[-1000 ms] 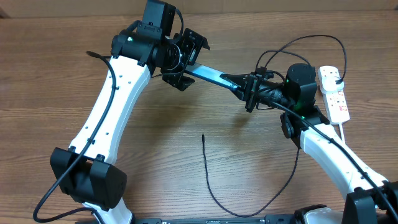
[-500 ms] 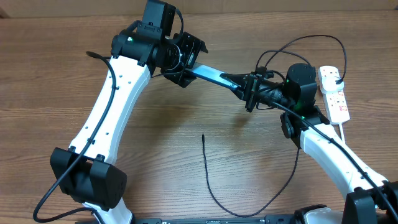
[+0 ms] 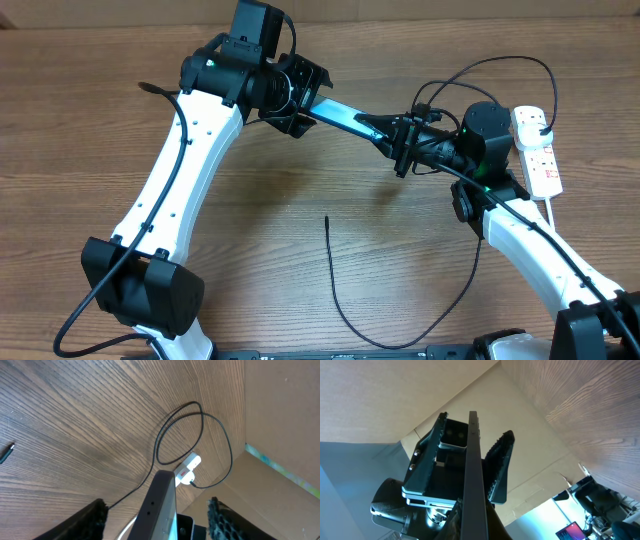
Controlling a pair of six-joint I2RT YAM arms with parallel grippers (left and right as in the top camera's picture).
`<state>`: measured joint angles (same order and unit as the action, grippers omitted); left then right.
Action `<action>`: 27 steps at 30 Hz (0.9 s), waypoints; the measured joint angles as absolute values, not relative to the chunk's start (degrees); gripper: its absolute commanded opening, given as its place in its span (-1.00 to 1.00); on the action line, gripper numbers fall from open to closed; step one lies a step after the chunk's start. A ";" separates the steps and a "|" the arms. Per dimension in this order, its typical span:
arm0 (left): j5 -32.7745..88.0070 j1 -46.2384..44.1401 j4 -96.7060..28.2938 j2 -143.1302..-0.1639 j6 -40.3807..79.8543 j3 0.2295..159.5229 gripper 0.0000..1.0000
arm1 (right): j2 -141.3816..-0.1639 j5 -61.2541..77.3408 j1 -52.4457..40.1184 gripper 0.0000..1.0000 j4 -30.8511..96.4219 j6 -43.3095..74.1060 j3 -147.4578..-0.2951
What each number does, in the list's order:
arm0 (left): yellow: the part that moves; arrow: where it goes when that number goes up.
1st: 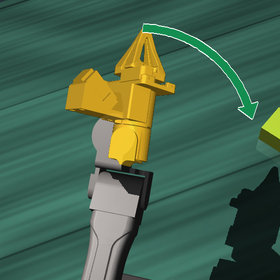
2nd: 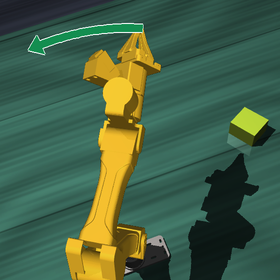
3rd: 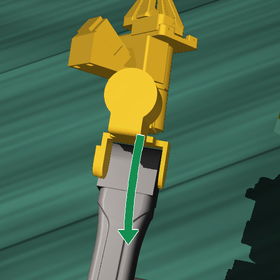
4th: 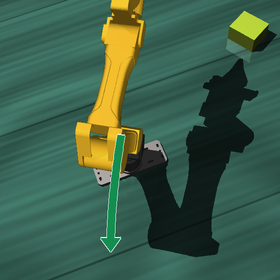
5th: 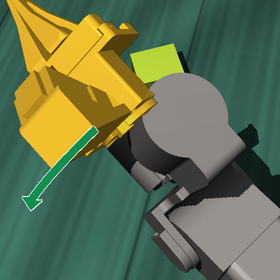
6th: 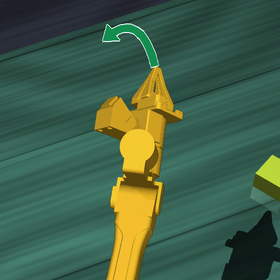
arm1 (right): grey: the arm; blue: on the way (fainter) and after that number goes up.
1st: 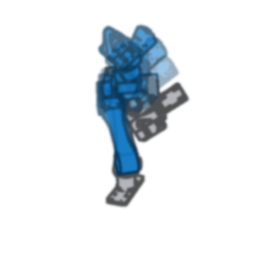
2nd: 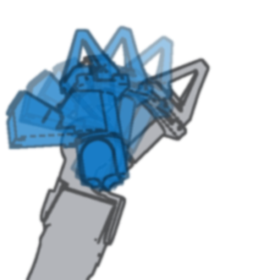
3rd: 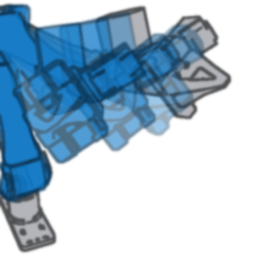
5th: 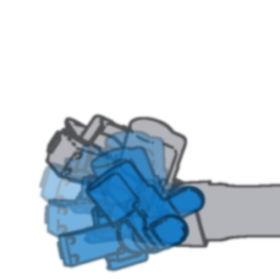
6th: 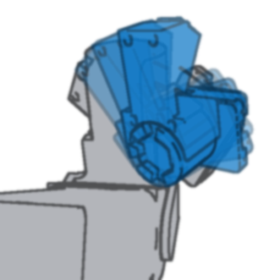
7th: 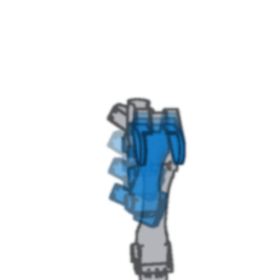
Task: Plug charger to phone and switch on socket
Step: 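Close the left gripper on the phone's far end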
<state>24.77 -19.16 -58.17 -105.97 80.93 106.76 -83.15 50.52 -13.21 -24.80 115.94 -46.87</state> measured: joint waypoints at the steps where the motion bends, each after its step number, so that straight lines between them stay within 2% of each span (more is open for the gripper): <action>1: 24.75 -19.16 -58.17 -105.97 80.90 106.76 0.24 | -83.15 50.50 -13.21 -0.92 -24.84 115.94 -46.87; 11: 24.73 -19.18 -58.17 -105.97 80.90 106.76 -0.02 | -83.15 49.95 -13.21 -0.92 -24.82 115.92 -46.87; 15: 24.58 -19.42 -58.19 -105.97 80.93 106.76 -0.20 | -83.15 49.91 -13.21 -0.92 -24.84 115.94 -46.87; 27: 24.58 -19.53 -58.24 -106.00 80.82 106.76 -0.22 | -83.15 48.69 -13.21 -0.92 -24.84 115.94 -46.87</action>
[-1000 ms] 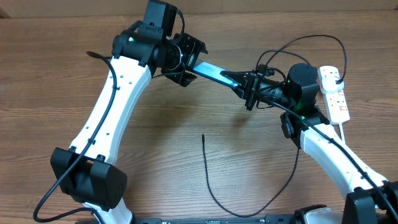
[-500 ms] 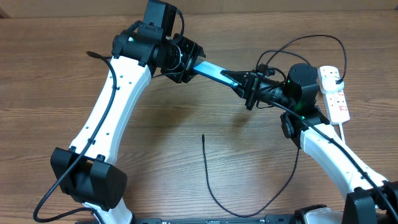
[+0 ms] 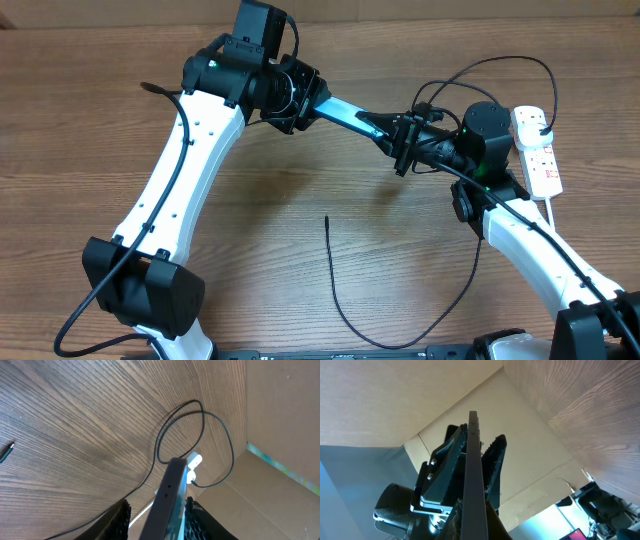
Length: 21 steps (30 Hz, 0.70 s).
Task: Plug charger to phone and switch on socket
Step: 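Close the left gripper on the phone's far end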
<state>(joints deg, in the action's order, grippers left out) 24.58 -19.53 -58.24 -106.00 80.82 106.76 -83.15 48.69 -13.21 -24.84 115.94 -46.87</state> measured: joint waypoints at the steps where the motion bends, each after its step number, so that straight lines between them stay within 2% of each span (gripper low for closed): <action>1: 24.58 -19.53 -58.22 -106.00 80.77 106.76 -0.22 | -83.15 48.58 -13.21 -0.92 -24.86 115.94 -46.87; 11: 24.58 -19.53 -57.78 -105.97 79.96 106.76 -0.35 | -83.15 47.48 -13.23 -0.92 -25.19 115.94 -46.85; 21: 24.56 -19.53 -57.43 -106.00 79.33 106.78 -0.30 | -83.55 47.16 -13.23 -0.92 -26.59 115.94 -46.68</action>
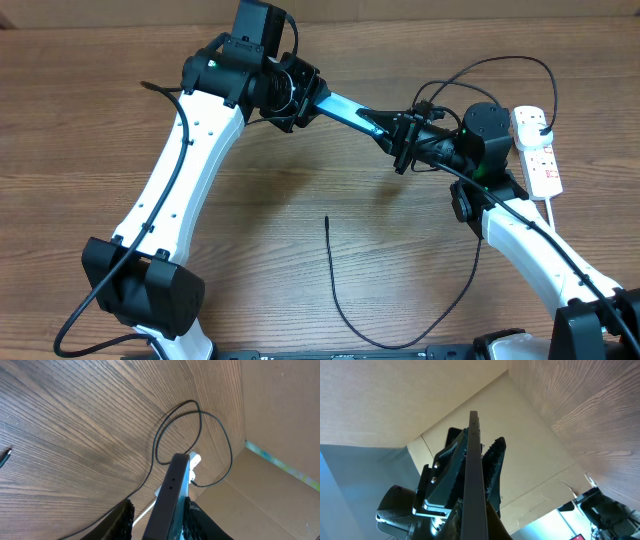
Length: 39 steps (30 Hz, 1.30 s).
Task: Plug charger to phone and switch on socket
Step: 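Close the left gripper on the phone's far end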
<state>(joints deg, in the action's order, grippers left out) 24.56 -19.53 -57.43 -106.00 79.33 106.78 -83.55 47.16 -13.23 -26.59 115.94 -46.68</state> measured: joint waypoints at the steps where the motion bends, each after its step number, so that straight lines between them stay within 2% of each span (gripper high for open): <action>1: 24.56 -19.53 -57.41 -105.97 79.33 106.78 -0.30 | -83.55 47.16 -13.23 -0.92 -26.61 115.94 -46.68; 23: 21.54 -19.53 -56.29 -105.97 77.58 106.78 -0.28 | -83.55 46.22 -13.23 -0.92 -23.99 115.94 -46.68; 30: 21.43 -19.53 -51.90 -106.00 76.66 105.36 -0.39 | -83.55 45.21 -13.19 -0.92 -24.32 115.94 -46.68; 39: 21.89 -20.32 -48.36 -105.97 75.59 102.98 -0.36 | -83.55 44.75 -13.21 -0.92 -24.40 115.96 -46.68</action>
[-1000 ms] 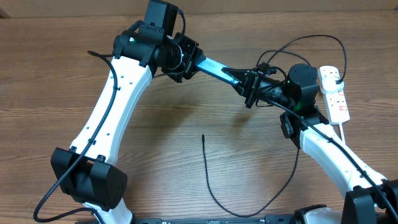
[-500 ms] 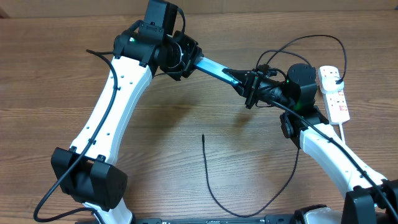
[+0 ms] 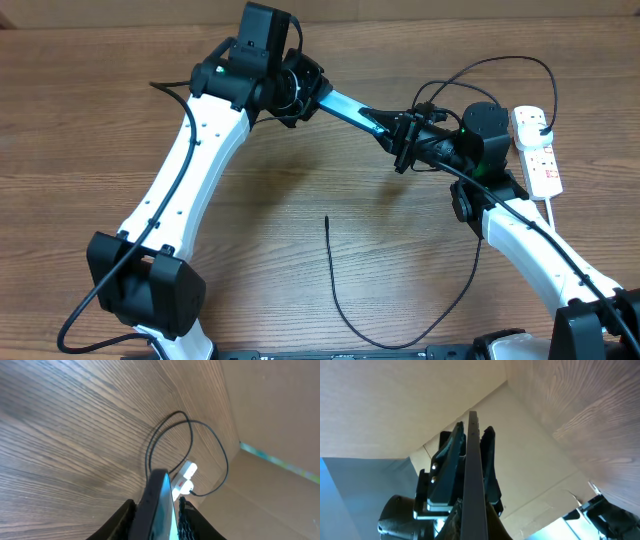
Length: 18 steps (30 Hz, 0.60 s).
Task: Plug charger to phone and switch on socket
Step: 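Close the left gripper on the phone's far end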
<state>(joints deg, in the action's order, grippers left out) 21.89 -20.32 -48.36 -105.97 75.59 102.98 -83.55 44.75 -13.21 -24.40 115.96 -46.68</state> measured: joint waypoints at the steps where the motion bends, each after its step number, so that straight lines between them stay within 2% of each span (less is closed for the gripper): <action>1: 21.87 -20.56 -48.10 -106.00 75.35 102.98 -0.35 | -83.55 44.64 -13.19 -0.92 -24.40 115.98 -46.68; 6: 21.87 -20.67 -47.97 -106.00 74.78 102.87 -0.33 | -83.55 44.58 -13.19 -0.92 -24.38 115.94 -46.68; 18: 22.04 -20.64 -47.48 -105.97 74.78 102.85 -0.57 | -83.55 44.53 -13.17 -0.92 -26.17 115.96 -46.68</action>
